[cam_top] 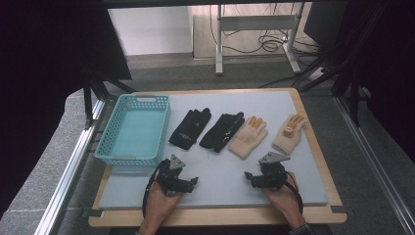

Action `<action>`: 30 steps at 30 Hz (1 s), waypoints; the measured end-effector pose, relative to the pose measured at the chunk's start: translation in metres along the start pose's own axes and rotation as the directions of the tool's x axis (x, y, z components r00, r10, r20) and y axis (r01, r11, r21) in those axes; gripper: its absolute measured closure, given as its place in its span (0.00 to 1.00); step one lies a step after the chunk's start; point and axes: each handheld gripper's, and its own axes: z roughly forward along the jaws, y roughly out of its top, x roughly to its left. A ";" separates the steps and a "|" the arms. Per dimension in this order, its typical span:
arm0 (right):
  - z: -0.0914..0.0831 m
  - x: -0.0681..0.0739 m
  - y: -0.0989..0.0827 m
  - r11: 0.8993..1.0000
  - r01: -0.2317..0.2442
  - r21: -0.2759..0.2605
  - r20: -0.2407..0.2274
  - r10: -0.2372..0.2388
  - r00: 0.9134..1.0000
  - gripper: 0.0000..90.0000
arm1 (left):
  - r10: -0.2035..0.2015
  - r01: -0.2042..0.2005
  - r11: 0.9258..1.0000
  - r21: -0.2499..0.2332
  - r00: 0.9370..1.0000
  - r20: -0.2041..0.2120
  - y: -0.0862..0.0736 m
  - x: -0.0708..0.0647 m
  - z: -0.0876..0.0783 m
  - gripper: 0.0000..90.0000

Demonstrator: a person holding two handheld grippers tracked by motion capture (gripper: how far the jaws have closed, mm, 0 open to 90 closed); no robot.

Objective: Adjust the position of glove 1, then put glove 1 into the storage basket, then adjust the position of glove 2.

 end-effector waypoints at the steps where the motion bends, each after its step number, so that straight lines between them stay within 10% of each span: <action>1: 0.000 0.000 0.000 1.000 0.000 0.001 -0.002 0.000 1.000 0.25 | 0.000 0.000 1.000 0.000 1.000 0.000 0.000 0.000 0.000 0.08; 30: 0.001 0.002 0.002 1.000 -0.018 0.015 0.000 0.018 1.000 0.23 | 0.000 0.000 1.000 -0.001 1.000 0.000 0.000 0.000 0.000 0.08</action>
